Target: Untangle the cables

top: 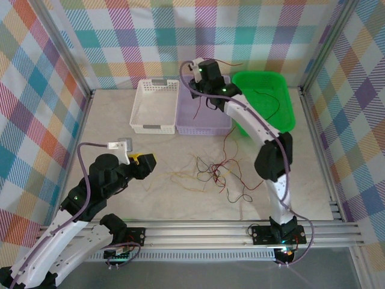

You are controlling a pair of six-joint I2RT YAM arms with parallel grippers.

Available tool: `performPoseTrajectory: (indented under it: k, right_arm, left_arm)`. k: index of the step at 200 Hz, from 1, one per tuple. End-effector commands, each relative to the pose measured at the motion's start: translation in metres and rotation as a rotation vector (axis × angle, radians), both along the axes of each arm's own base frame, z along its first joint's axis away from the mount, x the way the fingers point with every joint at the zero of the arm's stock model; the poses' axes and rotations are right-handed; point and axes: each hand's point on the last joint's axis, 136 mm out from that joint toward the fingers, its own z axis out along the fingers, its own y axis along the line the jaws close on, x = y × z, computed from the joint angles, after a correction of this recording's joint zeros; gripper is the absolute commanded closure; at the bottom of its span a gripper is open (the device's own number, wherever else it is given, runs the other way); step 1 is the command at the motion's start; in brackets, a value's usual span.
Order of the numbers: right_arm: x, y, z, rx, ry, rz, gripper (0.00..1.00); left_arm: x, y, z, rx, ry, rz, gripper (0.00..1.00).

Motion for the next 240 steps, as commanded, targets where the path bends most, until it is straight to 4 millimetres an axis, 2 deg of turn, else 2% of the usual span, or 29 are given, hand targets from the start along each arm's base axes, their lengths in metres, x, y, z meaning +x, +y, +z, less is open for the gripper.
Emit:
performPoseTrajectory:
  k: [1, 34, 70, 113, 125, 137, 164, 184, 204, 215, 225, 240]
  right_arm:
    - [0.024, -0.005, -0.02, -0.048, 0.029, -0.034, 1.0]
    - [0.035, 0.001, -0.077, -0.051, 0.155, -0.061, 1.0]
    - [0.023, 0.0, -0.144, -0.018, 0.357, -0.075, 1.0]
    - [0.002, 0.011, -0.188, 0.012, 0.538, -0.005, 1.0]
    - [0.0, 0.01, -0.195, 0.013, 0.572, -0.013, 1.0]
    - [-0.005, 0.012, -0.203, 0.05, 0.624, 0.013, 0.95]
    - [-0.011, 0.01, -0.215, 0.119, 0.723, 0.012, 0.95]
    - [-0.014, 0.009, -0.212, 0.125, 0.737, 0.029, 0.91]
    - [-0.014, 0.01, -0.188, 0.141, 0.7, 0.048, 0.8]
    - [-0.014, 0.011, -0.165, 0.163, 0.66, 0.057, 0.68]
    - [-0.012, 0.006, -0.134, 0.18, 0.591, 0.049, 0.54]
    - [-0.015, -0.003, -0.095, 0.189, 0.502, 0.035, 0.41]
  left_arm:
    - [-0.001, 0.003, -0.003, 0.011, -0.019, 0.012, 0.39]
    - [0.001, 0.003, -0.008, 0.021, -0.017, 0.016, 0.39]
    - [0.002, -0.001, -0.01, 0.023, -0.004, 0.003, 0.38]
    - [0.002, -0.001, -0.01, 0.017, -0.001, 0.005, 0.38]
    - [0.002, -0.001, -0.011, 0.012, 0.002, 0.007, 0.38]
    - [0.002, -0.001, -0.012, 0.011, 0.007, 0.009, 0.38]
    - [0.003, -0.002, -0.016, 0.01, 0.021, 0.011, 0.38]
    - [0.003, -0.003, -0.018, 0.012, 0.029, 0.008, 0.38]
    - [0.003, -0.006, -0.019, 0.013, 0.041, -0.007, 0.37]
    - [0.003, -0.01, -0.021, 0.013, 0.053, -0.02, 0.37]
    - [0.005, -0.014, -0.025, 0.02, 0.071, -0.034, 0.36]
    - [0.006, -0.019, -0.032, 0.032, 0.104, -0.054, 0.35]
